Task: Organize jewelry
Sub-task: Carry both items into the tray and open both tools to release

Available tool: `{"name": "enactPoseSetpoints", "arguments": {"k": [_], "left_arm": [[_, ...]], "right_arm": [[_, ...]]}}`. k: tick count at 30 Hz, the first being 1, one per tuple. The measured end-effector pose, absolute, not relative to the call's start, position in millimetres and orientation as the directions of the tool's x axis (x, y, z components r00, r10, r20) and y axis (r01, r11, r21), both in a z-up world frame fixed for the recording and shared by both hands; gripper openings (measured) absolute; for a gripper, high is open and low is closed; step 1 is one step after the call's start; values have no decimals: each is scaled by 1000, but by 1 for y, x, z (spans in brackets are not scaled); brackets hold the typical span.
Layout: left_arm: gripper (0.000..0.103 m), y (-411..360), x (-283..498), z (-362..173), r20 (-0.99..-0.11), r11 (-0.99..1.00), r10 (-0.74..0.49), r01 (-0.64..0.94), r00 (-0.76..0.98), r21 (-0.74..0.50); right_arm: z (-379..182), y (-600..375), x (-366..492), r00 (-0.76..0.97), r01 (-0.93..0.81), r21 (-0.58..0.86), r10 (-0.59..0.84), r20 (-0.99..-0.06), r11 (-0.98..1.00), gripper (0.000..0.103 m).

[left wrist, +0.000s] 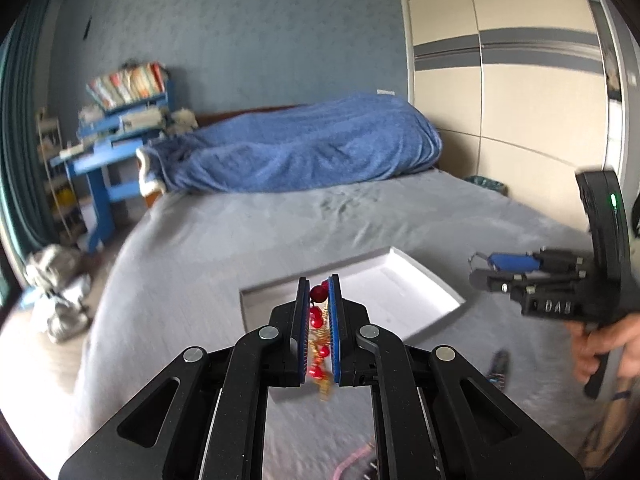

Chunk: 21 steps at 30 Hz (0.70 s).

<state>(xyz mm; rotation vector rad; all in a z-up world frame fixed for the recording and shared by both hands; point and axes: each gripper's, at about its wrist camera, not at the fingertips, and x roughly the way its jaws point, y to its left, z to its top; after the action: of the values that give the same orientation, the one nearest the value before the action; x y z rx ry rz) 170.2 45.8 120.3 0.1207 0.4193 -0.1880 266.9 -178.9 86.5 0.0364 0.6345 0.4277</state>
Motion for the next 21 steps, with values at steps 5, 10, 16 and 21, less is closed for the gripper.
{"name": "enactPoseSetpoints", "arguments": {"k": [5,10,16,21], "left_arm": [[9,35,191,110,-400,967,-132,207,907,150],[10,36,220,96,-434,969,-132,209,891,134],[10,47,258,78,-495,980,-144,193,857,50],[10,57,283,53,-566,981,-187,182,803,-67]], "right_arm": [[83,-170,298,712,-377,163,398,-579,912,50],[70,-158,324,688,-383,184,413,-596,905,50],[46,-144,350,651,-389,189,415,-635,902,50],[17,-134,365,594,-394,168,389,-704,904,50]]}}
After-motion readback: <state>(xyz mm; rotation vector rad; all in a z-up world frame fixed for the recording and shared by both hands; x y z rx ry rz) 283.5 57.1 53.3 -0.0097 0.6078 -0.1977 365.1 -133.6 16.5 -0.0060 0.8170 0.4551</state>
